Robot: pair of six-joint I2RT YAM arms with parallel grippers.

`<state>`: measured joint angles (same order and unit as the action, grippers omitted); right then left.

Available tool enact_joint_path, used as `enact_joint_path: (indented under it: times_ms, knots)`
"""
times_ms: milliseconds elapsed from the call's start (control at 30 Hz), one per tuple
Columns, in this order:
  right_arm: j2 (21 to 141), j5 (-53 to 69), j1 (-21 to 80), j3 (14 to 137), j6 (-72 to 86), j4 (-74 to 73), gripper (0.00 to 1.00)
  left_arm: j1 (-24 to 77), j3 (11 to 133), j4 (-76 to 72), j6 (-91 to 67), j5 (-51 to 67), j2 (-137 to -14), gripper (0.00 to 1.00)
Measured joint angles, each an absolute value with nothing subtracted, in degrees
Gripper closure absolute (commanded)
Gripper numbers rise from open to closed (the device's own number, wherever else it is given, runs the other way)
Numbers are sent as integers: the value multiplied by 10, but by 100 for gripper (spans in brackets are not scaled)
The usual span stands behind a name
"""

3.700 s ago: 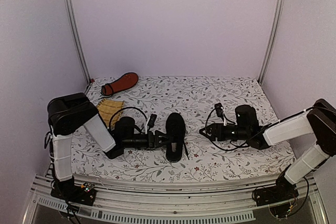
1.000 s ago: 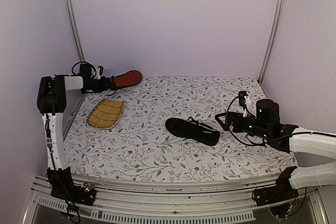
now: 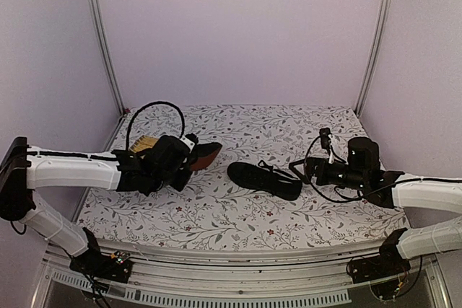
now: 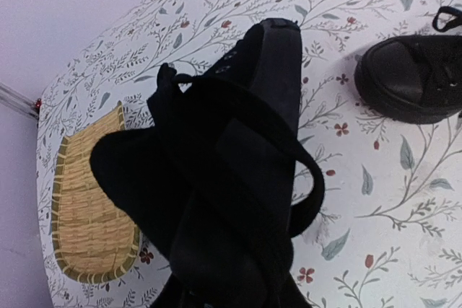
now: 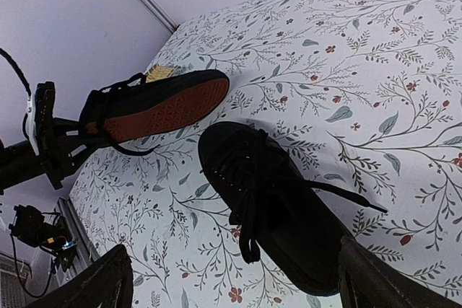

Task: Tie the shoes
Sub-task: Place the shoe at the center of the board.

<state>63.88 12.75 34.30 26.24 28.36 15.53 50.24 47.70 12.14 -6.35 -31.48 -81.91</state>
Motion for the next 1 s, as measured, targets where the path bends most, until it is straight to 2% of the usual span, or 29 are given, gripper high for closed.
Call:
enact_joint_path:
  times_ms: [100, 333, 400, 567, 667, 867, 1000]
  knots:
    - [648, 139, 343, 262, 286, 168, 1, 564, 477, 171, -124, -377, -818, 99]
    - [677, 169, 343, 261, 294, 195, 1, 682, 523, 288, -218, -435, -885, 46]
    - [681, 176, 343, 261, 298, 200, 1, 718, 547, 312, -232, -412, -927, 36]
    - [683, 187, 343, 258, 303, 208, 1, 769, 581, 315, -236, -363, -1022, 28]
    - [683, 189, 343, 258, 303, 209, 1, 771, 581, 308, -227, -325, -1027, 23]
    - [688, 189, 343, 258, 303, 208, 2, 755, 570, 239, -193, -209, -933, 22]
    - [707, 186, 349, 260, 302, 201, 5, 700, 570, 184, -184, -119, -869, 22]
